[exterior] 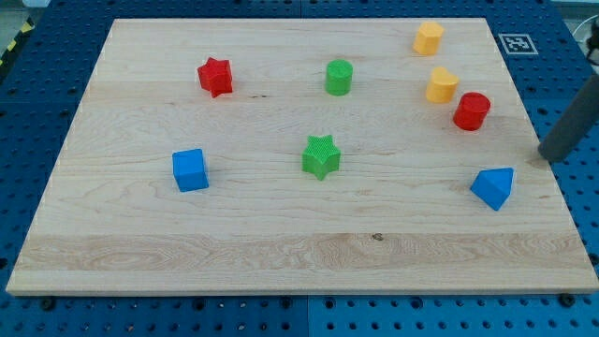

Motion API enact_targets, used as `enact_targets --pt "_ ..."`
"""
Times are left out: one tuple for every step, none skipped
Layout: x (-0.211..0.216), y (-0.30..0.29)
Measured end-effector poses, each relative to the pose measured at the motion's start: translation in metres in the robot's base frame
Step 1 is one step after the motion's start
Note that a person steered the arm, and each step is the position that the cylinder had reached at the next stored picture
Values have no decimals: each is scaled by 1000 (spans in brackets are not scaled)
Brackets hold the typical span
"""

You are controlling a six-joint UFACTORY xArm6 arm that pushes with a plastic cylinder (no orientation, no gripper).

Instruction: Push the green circle closer to the green star

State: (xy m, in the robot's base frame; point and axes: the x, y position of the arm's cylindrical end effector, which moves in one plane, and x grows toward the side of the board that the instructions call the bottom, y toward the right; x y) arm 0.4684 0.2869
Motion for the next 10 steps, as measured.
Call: enact_targets --pt "0 -38" --pt "-9 -72" --pt "-30 -113" --pt "-47 -151" --pt "-52 -185" --pt "-66 -225" --pt "-89 -256" --pt "-117 -268" --pt "-138 -279" --pt "-161 -284"
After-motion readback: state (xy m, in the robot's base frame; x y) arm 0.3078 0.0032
